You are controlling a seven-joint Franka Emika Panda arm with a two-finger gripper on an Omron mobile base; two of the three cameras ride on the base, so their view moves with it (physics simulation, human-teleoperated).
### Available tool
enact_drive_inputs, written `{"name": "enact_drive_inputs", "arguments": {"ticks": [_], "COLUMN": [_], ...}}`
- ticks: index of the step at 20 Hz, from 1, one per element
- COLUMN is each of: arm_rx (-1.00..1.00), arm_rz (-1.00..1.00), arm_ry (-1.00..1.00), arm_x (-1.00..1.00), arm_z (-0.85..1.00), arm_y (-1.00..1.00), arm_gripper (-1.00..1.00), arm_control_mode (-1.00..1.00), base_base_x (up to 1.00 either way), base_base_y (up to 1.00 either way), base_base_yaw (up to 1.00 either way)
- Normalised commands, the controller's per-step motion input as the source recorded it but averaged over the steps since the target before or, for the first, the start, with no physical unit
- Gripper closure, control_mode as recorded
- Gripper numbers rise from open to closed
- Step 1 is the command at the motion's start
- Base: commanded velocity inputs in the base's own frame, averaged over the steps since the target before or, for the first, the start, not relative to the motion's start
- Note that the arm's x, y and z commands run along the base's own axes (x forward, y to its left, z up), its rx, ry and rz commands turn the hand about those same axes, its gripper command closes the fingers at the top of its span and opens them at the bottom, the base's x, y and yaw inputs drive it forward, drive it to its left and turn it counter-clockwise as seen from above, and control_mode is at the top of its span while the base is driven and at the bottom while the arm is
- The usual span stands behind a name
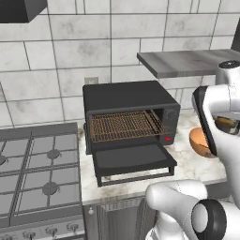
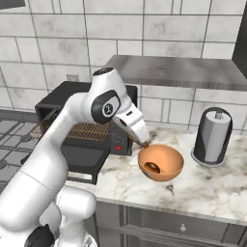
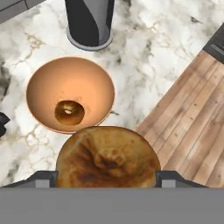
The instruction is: Pick up the heated bread from the toaster oven and place it in the bowl. Then move the bread bowl to the dining counter.
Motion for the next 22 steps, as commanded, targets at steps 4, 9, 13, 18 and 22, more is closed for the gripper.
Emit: {"name": "enact_drive_inputs", "arguments": {"ticks": [4,9,13,18,22], "arm_rx": [0.06,0.08,0.17,0.12,0.01], "arm_rz": [0.00,0.00,0.00,0.00,0.00], "arm_ry": [0.00,-0.01,0.00,-0.02,-0.04], "arm_x": [0.32,0.49,0.49,0.78,0.41], "arm_z": [-0.74,-0.66,-0.56,-0.53,-0.20], "arm_y": [-0.97,-0.20,-0.09,-0.32,-0.09], "arm_gripper": [1.00,1.00,1.00,1.00,-1.00], "arm_control_mode": [-1.00,-1.00,-1.00,-1.00,-1.00], "base_base_x": [0.00,0.00,0.00,0.00,0.00], "base_base_y": [0.00,0.00,0.00,0.00,0.00], "base_base_yaw": [0.00,0.00,0.00,0.00,0.00]}}
